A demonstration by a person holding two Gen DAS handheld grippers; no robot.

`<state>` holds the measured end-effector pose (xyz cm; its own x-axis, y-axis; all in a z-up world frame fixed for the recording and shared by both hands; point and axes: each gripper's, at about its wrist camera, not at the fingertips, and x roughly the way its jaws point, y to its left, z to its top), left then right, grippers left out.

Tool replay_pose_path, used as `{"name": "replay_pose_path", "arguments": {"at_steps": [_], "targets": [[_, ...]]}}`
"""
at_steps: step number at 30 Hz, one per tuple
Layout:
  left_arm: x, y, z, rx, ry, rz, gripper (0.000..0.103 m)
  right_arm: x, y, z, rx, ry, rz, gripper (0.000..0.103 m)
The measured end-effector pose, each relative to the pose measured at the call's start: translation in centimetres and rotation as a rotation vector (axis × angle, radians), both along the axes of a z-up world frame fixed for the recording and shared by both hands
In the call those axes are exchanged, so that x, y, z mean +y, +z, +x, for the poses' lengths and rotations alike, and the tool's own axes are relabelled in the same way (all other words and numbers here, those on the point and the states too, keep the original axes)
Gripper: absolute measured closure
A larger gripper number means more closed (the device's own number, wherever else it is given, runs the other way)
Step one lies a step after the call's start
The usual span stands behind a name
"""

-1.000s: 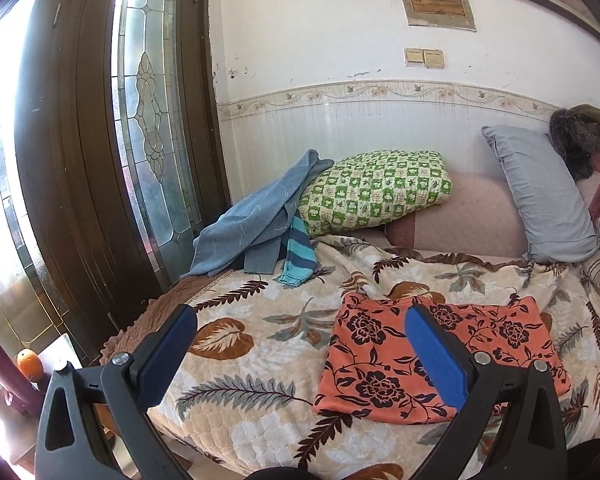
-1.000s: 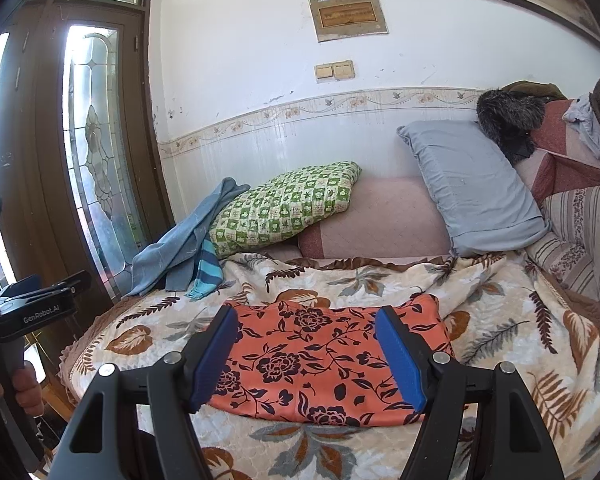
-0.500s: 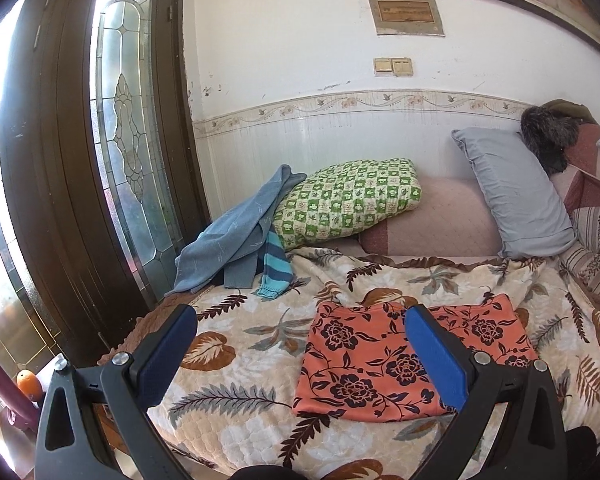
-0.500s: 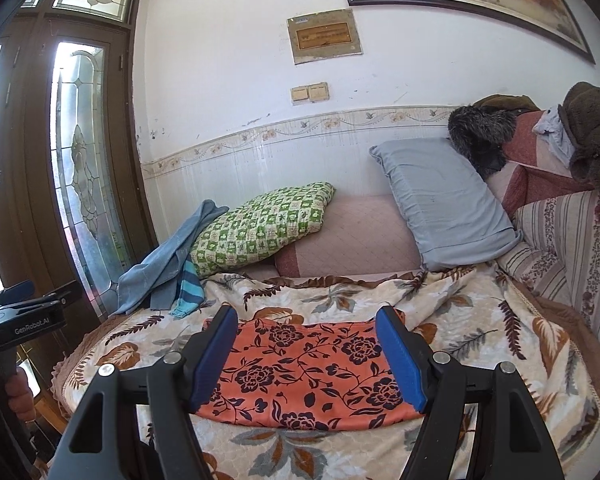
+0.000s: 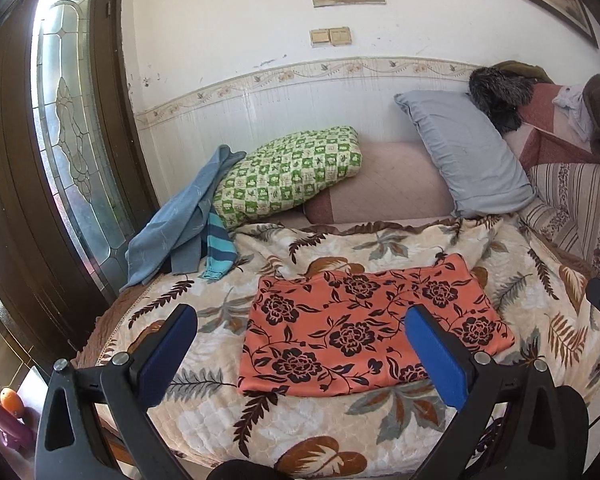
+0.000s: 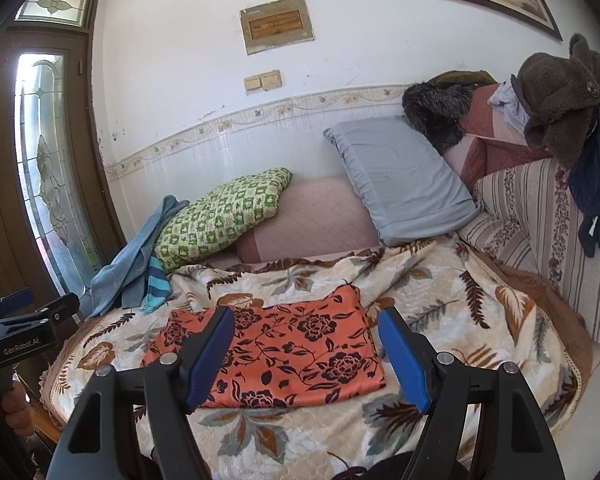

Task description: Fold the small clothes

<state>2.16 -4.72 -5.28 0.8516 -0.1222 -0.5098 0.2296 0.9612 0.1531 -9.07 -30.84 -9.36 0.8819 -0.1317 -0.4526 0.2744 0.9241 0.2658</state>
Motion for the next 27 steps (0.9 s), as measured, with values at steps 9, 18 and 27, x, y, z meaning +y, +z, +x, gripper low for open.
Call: {"name": "replay_pose_path", "arguments": {"at_steps": [9,18,27], "targets": [[-1.8,-8.9,7.8,0.284,0.021,0.119,0.0,-3.3,-7.3,11.9,0.377,0.016,0.215,0.026],[-3.0,-17.6,15.3,0.46,0.135,0.207,0.0,-0.2,-14.6,22.6,0.49,0.067,0.218,0.026],[-2.6,-22.9,18.8,0.624,0.208,0.142,0.0,-2.8,-22.6,24.2,0.712,0.027,0.271,0.026]]}}
